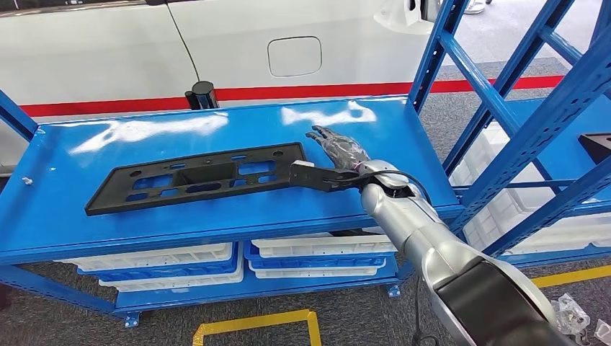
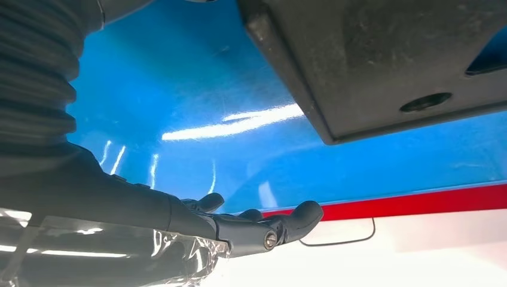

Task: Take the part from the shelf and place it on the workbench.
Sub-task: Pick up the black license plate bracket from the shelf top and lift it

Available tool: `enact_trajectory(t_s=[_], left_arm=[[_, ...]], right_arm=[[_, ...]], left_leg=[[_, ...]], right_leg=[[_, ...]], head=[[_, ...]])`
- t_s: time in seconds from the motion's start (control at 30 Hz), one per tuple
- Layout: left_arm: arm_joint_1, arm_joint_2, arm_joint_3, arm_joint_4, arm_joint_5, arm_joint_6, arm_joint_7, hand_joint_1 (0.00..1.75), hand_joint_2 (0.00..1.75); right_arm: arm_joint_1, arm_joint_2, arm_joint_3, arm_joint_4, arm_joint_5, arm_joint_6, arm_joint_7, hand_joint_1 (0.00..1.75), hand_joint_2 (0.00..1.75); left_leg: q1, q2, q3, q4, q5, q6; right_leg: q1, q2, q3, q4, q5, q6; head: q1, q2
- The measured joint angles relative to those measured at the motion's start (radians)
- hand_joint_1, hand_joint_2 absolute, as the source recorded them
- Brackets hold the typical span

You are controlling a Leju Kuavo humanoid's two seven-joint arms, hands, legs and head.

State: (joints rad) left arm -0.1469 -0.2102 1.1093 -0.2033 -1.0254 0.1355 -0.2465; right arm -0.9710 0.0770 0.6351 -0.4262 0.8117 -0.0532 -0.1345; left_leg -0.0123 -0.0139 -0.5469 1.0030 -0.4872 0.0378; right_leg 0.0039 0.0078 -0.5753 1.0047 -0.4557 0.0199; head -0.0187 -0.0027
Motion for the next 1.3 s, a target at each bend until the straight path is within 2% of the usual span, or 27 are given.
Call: enact_trajectory(t_s=[0.13,0.17,0.27,0.3,0.6,1.07,1.3], left_arm=[[0.0,0.0,0.0,0.0,0.0,0.0,0.0,0.0,0.0],[0.0,0.0,0.0,0.0,0.0,0.001,0.0,0.0,0.0],[0.0,-0.001,0.0,0.0,0.0,0.002,0.0,0.0,0.0],[0.0,-0.001,0.0,0.0,0.0,0.002,0.0,0.0,0.0],[0.0,-0.004,0.0,0.0,-0.001,0.002,0.002,0.0,0.0],[-0.001,-0.009,0.0,0.0,-0.003,0.008,0.014,0.0,0.0],[-0.001,-0.011,-0.002,0.0,-0.005,0.01,0.014,0.0,0.0]], right_arm=[[-0.002,0.003,-0.009,0.018,0.001,0.002,-0.007,0.63,1.75],[-0.003,0.004,-0.011,0.021,0.002,0.002,-0.009,0.57,1.75],[-0.005,0.007,-0.014,0.029,0.006,0.004,-0.014,0.07,1.75],[-0.006,0.008,-0.015,0.031,0.006,0.005,-0.016,0.0,1.75],[-0.006,0.034,-0.035,0.04,0.017,0.001,-0.054,0.0,1.75],[-0.006,0.105,-0.044,0.04,0.054,0.025,-0.072,0.0,1.75],[-0.007,0.129,-0.04,0.044,0.089,0.046,-0.019,0.0,1.75]], left_leg=[[0.0,0.0,0.0,0.0,0.0,0.0],[0.0,0.0,0.0,0.0,0.0,0.0],[0.0,0.0,0.0,0.0,0.0,0.0],[0.0,0.0,0.0,0.0,0.0,0.0],[0.0,0.001,0.0,0.0,0.0,0.0],[0.0,0.002,0.0,0.0,0.0,0.0],[0.0,0.002,0.001,0.0,0.0,0.0]], right_leg=[[0.0,0.0,0.0,0.0,0.0,0.0],[0.0,0.0,0.0,0.0,0.0,0.0],[0.0,0.0,0.0,0.0,0.0,0.0],[0.0,0.0,0.0,0.0,0.0,0.0],[0.0,0.0,0.0,0.0,0.0,0.0],[0.0,0.0,0.0,0.0,0.0,0.0],[0.0,0.0,0.0,0.0,0.0,0.0]], head=[[0.0,0.0],[0.0,0.0],[0.0,0.0],[0.0,0.0],[0.0,0.0],[0.0,0.0],[0.0,0.0]])
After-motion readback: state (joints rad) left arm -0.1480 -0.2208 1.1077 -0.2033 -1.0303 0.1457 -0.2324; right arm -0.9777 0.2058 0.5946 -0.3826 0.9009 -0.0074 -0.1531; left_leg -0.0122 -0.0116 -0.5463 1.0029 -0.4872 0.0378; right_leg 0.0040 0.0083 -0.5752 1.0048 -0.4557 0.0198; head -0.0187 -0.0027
